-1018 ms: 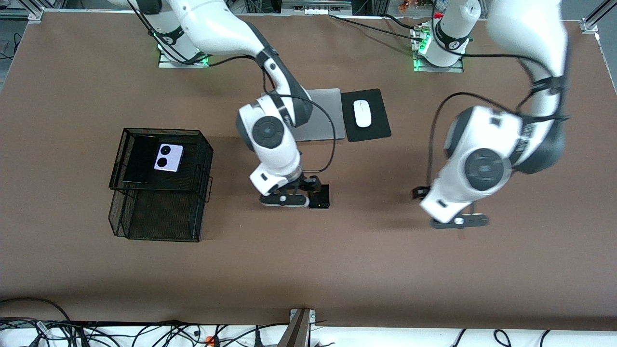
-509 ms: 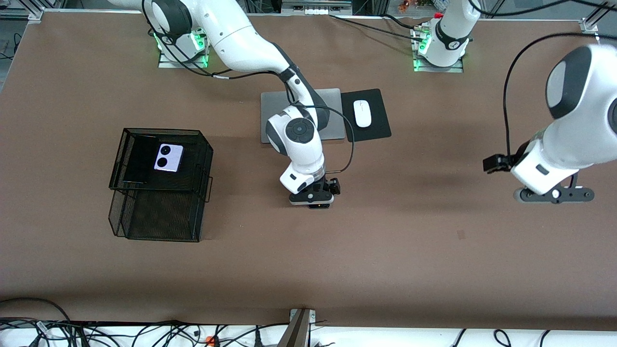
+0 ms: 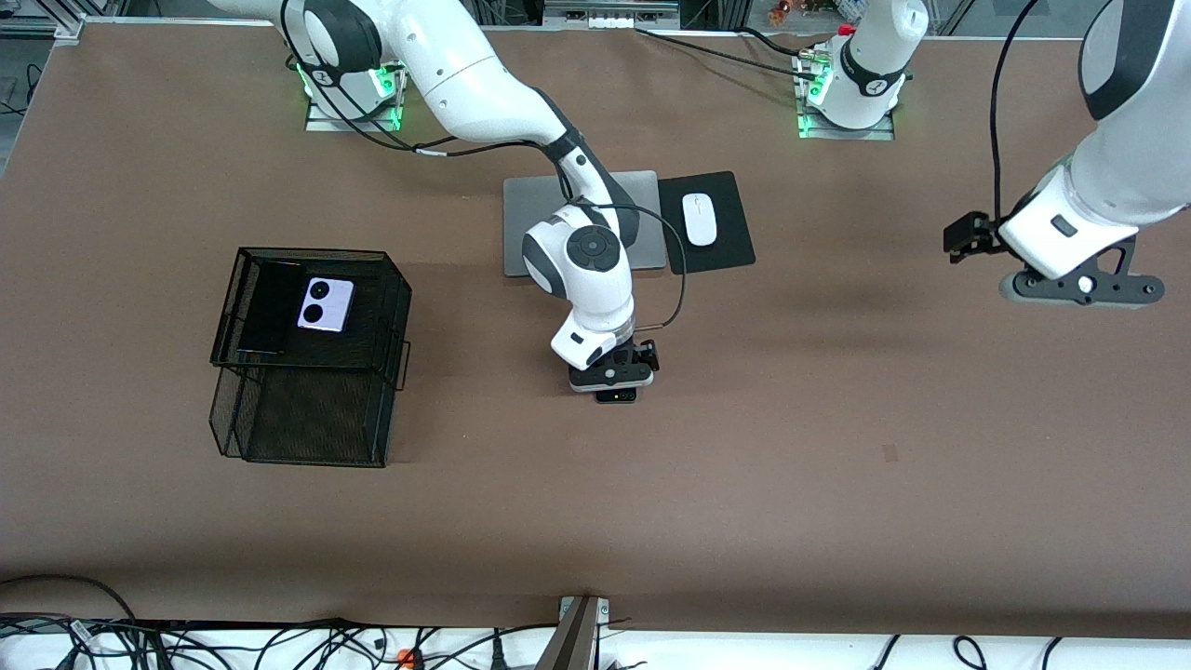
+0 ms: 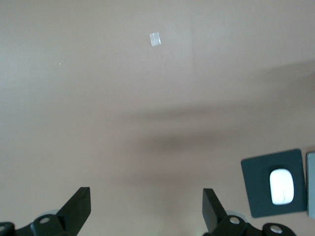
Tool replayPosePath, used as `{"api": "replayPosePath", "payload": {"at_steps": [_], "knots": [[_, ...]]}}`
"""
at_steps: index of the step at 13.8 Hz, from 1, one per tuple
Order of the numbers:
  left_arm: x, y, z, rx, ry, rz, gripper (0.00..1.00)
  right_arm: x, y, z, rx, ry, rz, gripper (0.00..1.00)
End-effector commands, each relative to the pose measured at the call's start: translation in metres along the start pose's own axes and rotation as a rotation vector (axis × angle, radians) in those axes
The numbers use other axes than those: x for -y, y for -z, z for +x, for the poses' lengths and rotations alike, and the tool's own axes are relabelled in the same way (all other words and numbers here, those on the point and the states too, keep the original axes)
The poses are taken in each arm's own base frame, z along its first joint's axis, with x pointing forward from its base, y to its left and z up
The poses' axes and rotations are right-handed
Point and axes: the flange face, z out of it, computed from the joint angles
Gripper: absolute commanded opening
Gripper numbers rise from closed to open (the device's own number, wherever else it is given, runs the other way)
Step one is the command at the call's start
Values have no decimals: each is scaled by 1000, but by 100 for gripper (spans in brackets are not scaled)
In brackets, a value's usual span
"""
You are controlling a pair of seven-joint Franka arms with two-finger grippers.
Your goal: Place phones with both arms
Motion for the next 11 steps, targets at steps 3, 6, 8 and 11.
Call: {"api": "replayPosePath", "payload": {"at_steps": [3, 6, 8, 11], "knots": [[44, 12, -29, -45, -85, -38, 100, 7, -12, -6, -30, 18, -3, 100], [36, 17, -37, -53, -81, -34, 100, 7, -17, -10, -30, 24, -9, 100], [23, 20, -40, -58, -73, -30, 100, 6, -19, -10, -35, 33, -16, 85], [13, 29, -51, -62, -80, -27, 100, 6, -17, -8, -35, 35, -15, 26]]}}
